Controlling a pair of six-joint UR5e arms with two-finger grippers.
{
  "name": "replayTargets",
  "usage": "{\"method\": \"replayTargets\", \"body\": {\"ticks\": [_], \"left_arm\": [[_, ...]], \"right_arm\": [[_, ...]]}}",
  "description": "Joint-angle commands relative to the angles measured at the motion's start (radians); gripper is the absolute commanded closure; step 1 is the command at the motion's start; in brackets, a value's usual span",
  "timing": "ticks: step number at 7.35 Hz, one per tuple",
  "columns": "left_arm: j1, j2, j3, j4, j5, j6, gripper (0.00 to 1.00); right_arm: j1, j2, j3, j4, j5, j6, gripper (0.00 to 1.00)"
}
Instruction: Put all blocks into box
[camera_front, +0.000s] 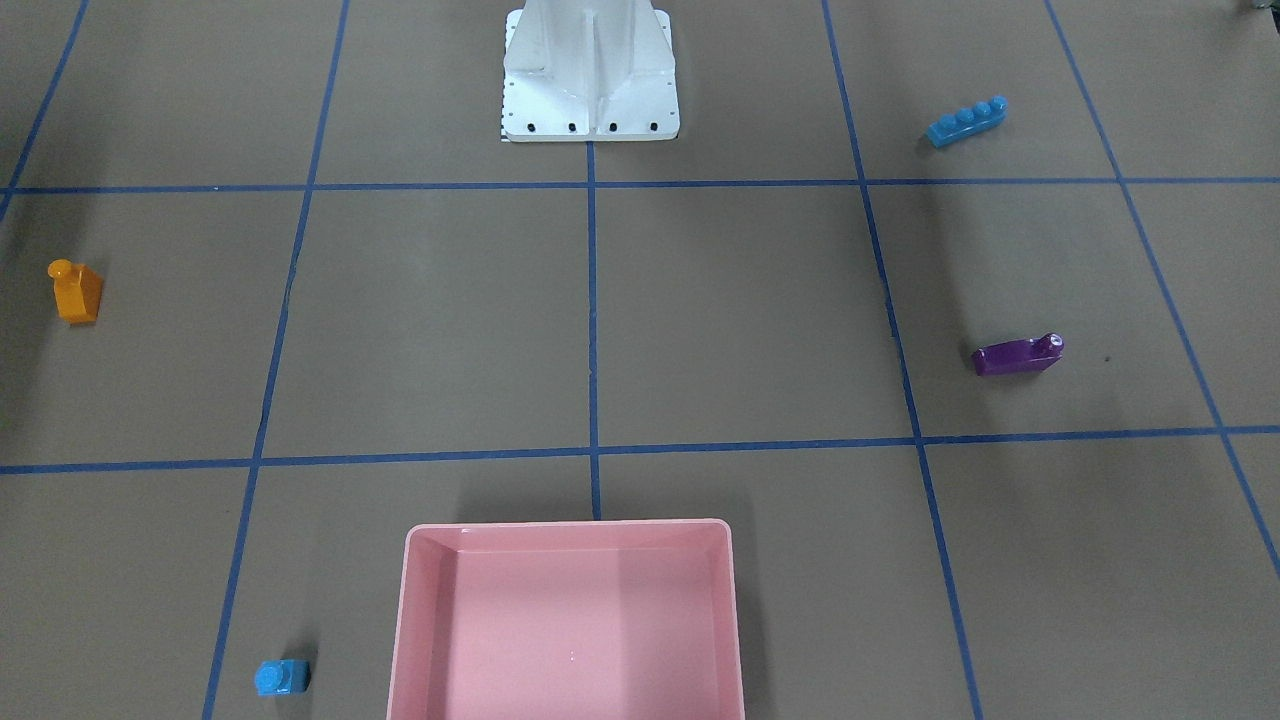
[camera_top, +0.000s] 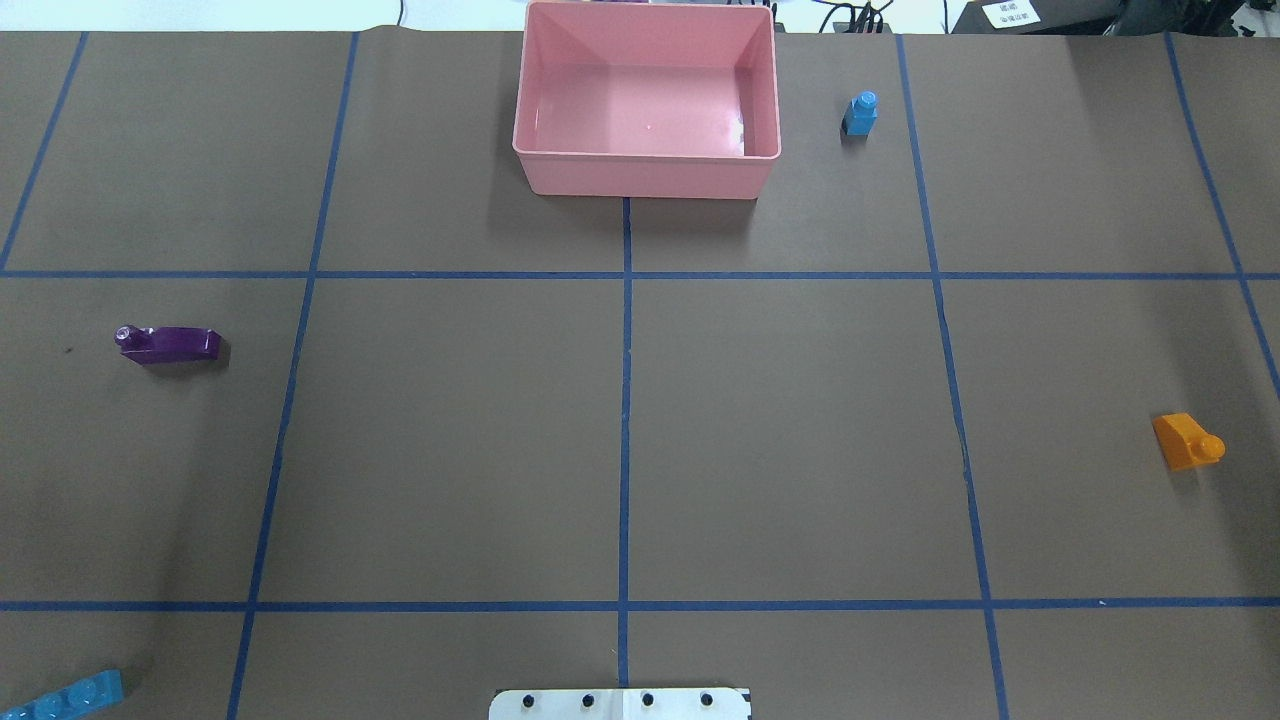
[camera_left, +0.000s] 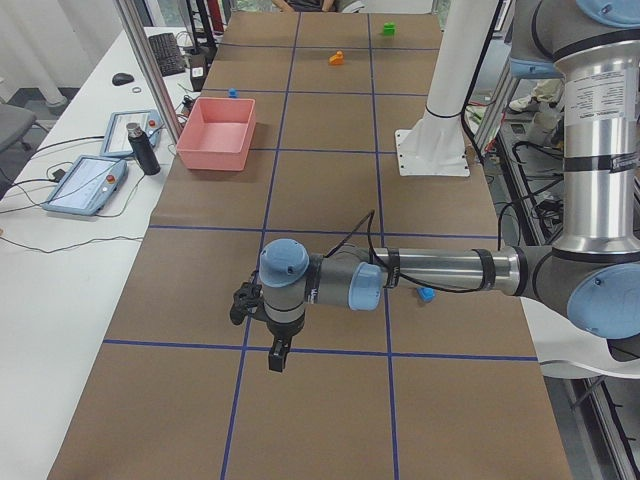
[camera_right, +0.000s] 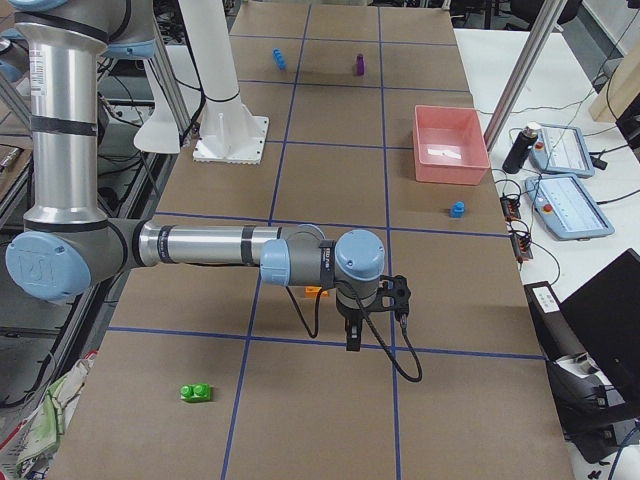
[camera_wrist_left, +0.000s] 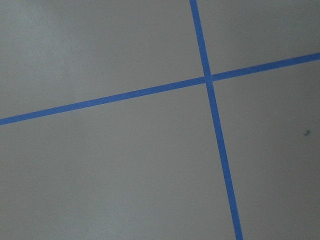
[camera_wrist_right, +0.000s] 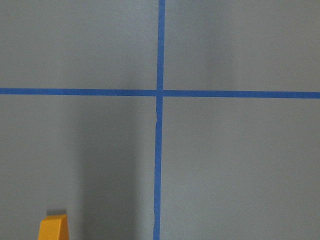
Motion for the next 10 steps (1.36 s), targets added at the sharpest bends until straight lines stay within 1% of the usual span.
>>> {"method": "replayTargets", "body": {"ticks": [1,3,4,5,6,7,8,9,10], "left_arm": [[0.001,-0.001,0.0,-0.002,0.002,-0.001,0.0],[0.003,-0.004,-0.017,-0.006,-0.002,-0.004,0.0],[0.012,-0.021,-0.016,-0.033,0.002,-0.002,0.0],[0.017,-0.012,-0.02,-0.072,-0.024,-0.014,0.0],[0.017,-0.023,-0.022,-0.077,-0.079,-0.021,0.0],[0.017,-0.03,-0.023,-0.08,-0.093,-0.021,0.0],[0.02,-0.037,-0.023,-0.08,-0.093,-0.021,0.0],[0.03,-0.05,-0.023,-0.077,-0.091,-0.022,0.0],[0.032,-0.05,-0.026,-0.075,-0.093,-0.024,0.0]], "right_arm": [[0.001,0.0,0.008,0.0,0.0,-0.004,0.0],[-0.002,0.026,0.021,0.005,0.006,0.0,0.0],[-0.016,0.028,0.022,0.04,0.014,0.011,0.0],[-0.042,0.069,0.022,0.046,0.024,0.017,0.0],[-0.061,0.071,0.01,0.044,0.029,0.018,0.0],[-0.121,0.066,0.007,0.061,0.072,0.018,0.0],[-0.19,0.062,0.007,0.107,0.078,0.031,0.0],[-0.275,0.061,0.021,0.142,0.071,0.14,0.0],[-0.373,0.061,0.042,0.228,0.008,0.298,0.0]]}}
